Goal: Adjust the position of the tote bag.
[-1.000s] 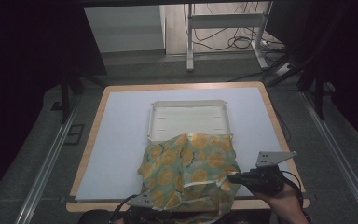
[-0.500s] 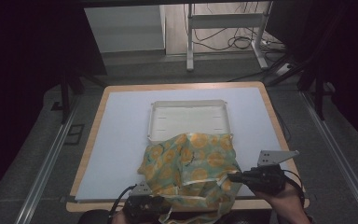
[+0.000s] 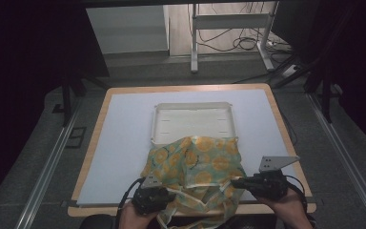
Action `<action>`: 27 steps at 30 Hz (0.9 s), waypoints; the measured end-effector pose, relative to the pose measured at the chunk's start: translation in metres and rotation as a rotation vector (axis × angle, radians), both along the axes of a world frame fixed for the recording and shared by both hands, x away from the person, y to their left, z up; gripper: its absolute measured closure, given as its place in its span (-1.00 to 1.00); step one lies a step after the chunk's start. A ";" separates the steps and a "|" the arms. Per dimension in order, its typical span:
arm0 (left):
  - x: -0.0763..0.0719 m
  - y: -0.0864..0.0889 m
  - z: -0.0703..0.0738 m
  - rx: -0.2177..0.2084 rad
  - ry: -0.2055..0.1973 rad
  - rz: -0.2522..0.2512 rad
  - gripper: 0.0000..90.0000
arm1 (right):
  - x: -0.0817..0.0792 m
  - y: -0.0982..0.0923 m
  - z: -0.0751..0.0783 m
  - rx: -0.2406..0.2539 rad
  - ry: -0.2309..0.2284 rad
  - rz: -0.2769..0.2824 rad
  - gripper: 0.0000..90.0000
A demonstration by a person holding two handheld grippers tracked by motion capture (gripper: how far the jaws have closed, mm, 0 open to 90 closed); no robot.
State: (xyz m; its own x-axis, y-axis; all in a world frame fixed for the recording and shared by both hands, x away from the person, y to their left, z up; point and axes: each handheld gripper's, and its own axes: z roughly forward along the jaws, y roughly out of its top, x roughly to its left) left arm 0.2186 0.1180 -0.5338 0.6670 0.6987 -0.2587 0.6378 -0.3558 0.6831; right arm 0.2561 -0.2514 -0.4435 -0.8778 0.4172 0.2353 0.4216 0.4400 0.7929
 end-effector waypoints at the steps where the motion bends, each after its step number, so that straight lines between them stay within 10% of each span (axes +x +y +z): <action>1: 0.000 0.000 0.000 0.000 0.000 0.000 0.76 | 0.000 0.000 -0.001 0.002 -0.001 -0.001 0.98; 10: -0.003 0.015 0.024 -0.143 -0.037 -0.032 0.99 | 0.001 -0.003 0.000 0.010 -0.006 -0.013 0.98; 27: 0.001 0.032 0.094 -0.262 -0.207 -0.049 0.99 | 0.001 -0.006 0.026 0.035 -0.062 -0.017 0.98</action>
